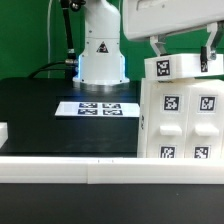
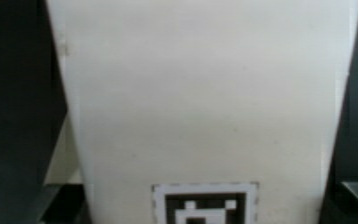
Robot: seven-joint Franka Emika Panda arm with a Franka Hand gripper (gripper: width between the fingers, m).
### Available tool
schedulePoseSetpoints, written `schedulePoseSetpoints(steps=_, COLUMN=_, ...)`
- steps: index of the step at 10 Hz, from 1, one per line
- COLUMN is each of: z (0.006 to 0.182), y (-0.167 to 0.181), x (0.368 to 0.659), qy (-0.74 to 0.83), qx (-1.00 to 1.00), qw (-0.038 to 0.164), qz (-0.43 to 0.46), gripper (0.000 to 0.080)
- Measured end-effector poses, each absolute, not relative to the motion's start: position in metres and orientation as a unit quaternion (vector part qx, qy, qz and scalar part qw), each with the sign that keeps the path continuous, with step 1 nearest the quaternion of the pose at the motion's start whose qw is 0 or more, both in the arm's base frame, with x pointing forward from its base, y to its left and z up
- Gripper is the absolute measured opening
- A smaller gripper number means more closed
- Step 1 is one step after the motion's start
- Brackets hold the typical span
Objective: Assemble cabinet
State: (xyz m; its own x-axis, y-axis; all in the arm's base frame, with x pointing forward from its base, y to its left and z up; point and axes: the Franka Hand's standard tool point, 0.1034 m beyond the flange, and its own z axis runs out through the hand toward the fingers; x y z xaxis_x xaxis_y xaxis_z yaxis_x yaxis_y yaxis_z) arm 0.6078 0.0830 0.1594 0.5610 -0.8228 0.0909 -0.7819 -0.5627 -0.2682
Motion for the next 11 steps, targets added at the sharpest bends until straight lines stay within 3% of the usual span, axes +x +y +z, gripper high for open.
schedulePoseSetpoints(steps=3, z=0.1591, y=0.0839, x=0.6069, qy=0.567, qx=-0.811, qw=0.119, qz=-0.080, gripper=0.0557)
schedulePoseSetpoints(steps=11, z=0.1590, y=0.0843, x=0.6068, qy=0.621, qx=-0.771, qw=0.129, qz=-0.059, gripper=0.0557)
